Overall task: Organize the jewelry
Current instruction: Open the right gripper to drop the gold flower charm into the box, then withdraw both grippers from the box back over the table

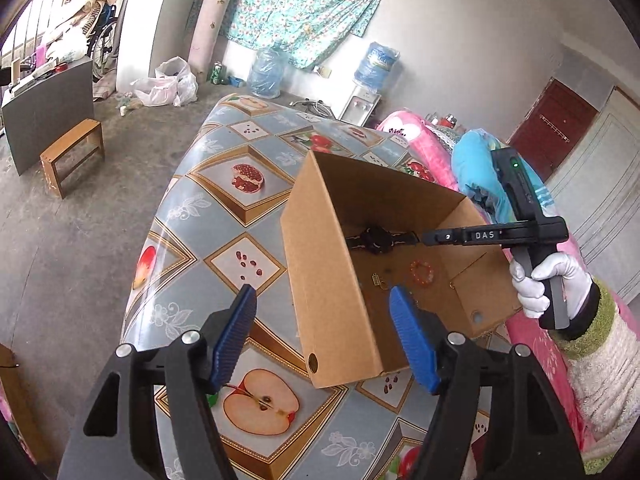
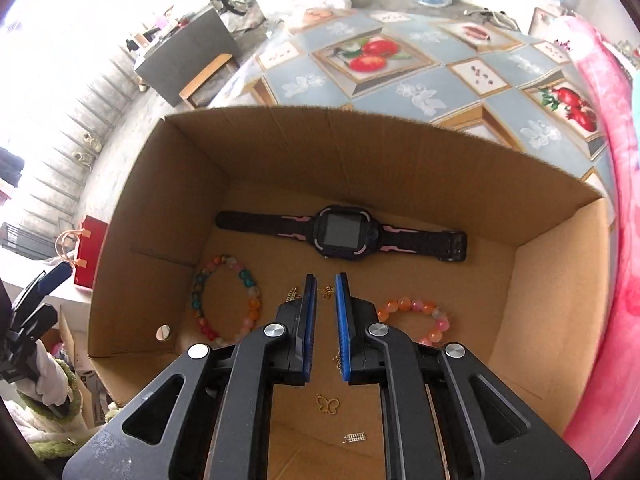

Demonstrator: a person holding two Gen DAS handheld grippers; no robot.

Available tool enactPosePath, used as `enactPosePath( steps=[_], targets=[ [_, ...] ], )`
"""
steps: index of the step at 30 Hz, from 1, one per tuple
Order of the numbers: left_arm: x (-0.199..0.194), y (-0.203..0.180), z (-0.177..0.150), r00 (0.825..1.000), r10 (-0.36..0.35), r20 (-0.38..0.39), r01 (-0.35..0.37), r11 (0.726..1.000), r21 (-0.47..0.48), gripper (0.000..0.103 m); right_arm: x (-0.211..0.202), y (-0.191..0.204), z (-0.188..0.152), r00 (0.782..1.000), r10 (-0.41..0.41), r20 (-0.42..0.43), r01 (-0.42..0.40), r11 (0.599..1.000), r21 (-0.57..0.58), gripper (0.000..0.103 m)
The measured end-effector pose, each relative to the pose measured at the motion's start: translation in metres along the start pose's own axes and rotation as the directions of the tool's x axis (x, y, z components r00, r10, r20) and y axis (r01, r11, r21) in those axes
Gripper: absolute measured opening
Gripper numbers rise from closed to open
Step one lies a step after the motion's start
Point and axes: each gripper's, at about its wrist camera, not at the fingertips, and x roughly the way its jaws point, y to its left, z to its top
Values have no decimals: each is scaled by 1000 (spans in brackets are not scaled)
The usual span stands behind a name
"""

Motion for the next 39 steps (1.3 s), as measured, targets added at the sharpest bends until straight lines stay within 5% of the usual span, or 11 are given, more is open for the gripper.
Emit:
enactPosePath(
  steps=[3, 6, 8, 16, 20, 22, 25, 39],
  targets=[
    [4, 4, -4, 999, -27, -18, 26, 999, -31, 70, -52, -2, -13, 986, -57, 157, 56, 998, 11, 20],
    [10, 9, -7, 998, -47, -37, 44, 996, -82, 73, -103, -19, -40, 946, -132, 297, 107, 989, 100, 36],
    [17, 13, -8, 997, -59, -57, 52, 992, -112, 73, -120, -37, -62, 925, -182, 332, 126, 975, 185, 38],
    [52, 5, -15, 981, -137, -136, 114, 979, -167, 73, -60, -89, -125, 986, -50, 160, -18, 918, 397, 41],
    [63, -5, -21, 977, -146, -155, 123, 981, -151, 73, -55, -75, -134, 982, -94, 166, 25, 927, 375, 40],
    [64, -10, -24, 975, -161, -154, 139, 980, -144, 73, -56, -70, -141, 985, -51, 168, -17, 925, 380, 38],
    [59, -16, -29, 989, -63, -132, 51, 995, -90, 75, -54, -61, -154, 983, -27, 179, -42, 929, 368, 38],
    [18, -30, -78, 991, -13, -135, -1, 995, -102, 75, -67, -45, -207, 968, 28, 251, -127, 913, 387, 39]
  ],
)
